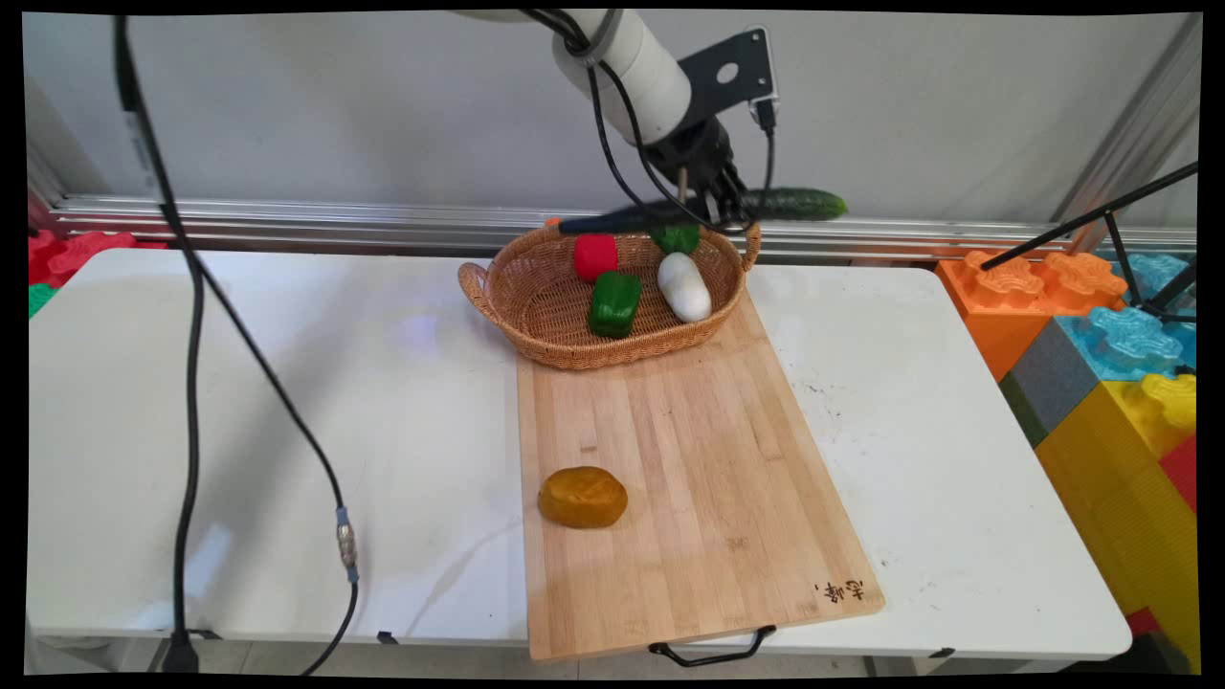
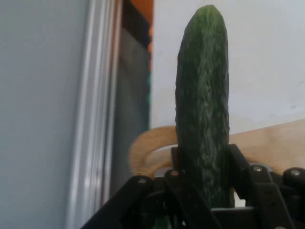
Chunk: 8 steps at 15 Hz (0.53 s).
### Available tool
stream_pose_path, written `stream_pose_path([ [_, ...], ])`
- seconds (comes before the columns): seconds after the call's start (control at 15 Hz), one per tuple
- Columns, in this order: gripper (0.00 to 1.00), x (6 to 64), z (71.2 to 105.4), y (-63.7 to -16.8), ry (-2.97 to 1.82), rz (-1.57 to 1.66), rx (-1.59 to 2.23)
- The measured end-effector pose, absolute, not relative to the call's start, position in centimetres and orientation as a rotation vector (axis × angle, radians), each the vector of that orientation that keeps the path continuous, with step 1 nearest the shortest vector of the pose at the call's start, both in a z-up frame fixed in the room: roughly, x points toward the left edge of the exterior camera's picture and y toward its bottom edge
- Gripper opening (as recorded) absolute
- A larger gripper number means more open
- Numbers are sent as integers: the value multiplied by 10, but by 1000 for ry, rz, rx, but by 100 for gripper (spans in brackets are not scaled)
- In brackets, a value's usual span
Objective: Place the picked object in the vegetable basket
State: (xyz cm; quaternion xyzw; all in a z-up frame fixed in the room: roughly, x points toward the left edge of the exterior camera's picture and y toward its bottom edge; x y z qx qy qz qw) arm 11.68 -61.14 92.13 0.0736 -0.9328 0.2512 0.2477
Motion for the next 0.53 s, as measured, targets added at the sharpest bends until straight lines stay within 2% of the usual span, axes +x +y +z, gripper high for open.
stream_pose_path([
  [0.53,0,142,894,-656,-2659,735,-62],
])
